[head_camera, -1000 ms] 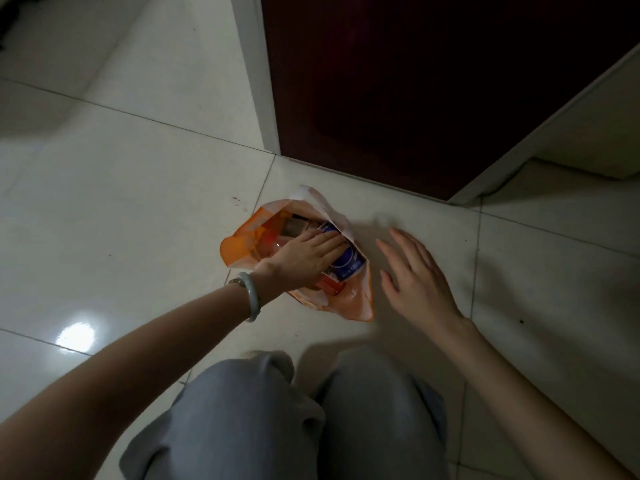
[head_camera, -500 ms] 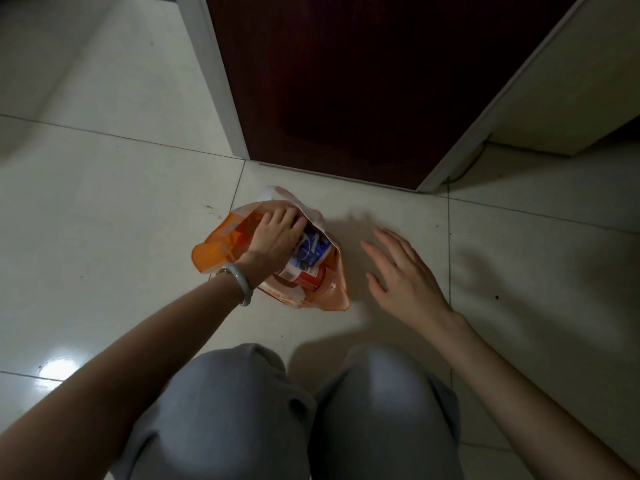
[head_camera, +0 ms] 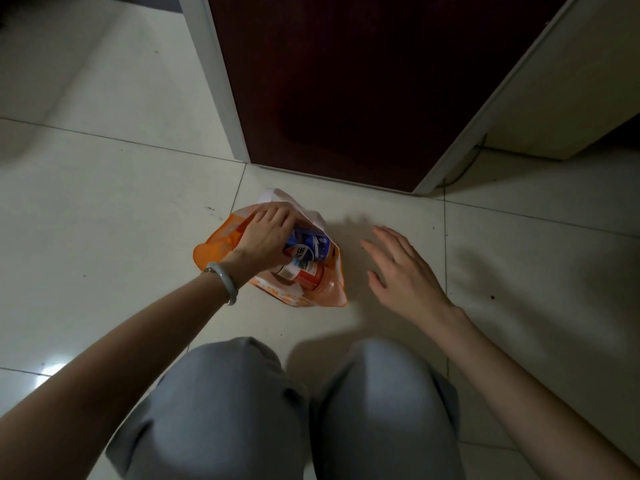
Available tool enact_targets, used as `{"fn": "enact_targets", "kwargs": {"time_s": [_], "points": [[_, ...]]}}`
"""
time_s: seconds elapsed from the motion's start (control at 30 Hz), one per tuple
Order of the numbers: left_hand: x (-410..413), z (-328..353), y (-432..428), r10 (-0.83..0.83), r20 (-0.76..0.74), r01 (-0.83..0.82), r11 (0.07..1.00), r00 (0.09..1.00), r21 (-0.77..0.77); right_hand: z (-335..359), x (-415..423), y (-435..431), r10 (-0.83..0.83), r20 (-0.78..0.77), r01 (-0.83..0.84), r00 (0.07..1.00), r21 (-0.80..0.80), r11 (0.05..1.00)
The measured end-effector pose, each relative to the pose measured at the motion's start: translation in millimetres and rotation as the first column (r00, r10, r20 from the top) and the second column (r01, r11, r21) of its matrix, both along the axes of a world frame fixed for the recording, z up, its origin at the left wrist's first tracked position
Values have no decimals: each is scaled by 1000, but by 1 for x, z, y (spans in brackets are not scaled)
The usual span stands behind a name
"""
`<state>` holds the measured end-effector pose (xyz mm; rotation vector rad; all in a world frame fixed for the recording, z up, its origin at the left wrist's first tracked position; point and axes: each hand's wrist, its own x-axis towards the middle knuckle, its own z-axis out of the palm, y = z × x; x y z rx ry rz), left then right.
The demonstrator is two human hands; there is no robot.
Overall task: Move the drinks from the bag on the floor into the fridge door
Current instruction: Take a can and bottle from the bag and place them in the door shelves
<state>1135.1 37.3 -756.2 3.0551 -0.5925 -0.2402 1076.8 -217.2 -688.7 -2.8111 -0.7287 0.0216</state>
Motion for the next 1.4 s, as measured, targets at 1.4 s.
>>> {"fn": "enact_targets", "kwargs": {"time_s": [1.4], "points": [[-135,58,140,411,-46,-401,852,911,-336,-111,57,169,-80,-484,39,871,-95,995]]}}
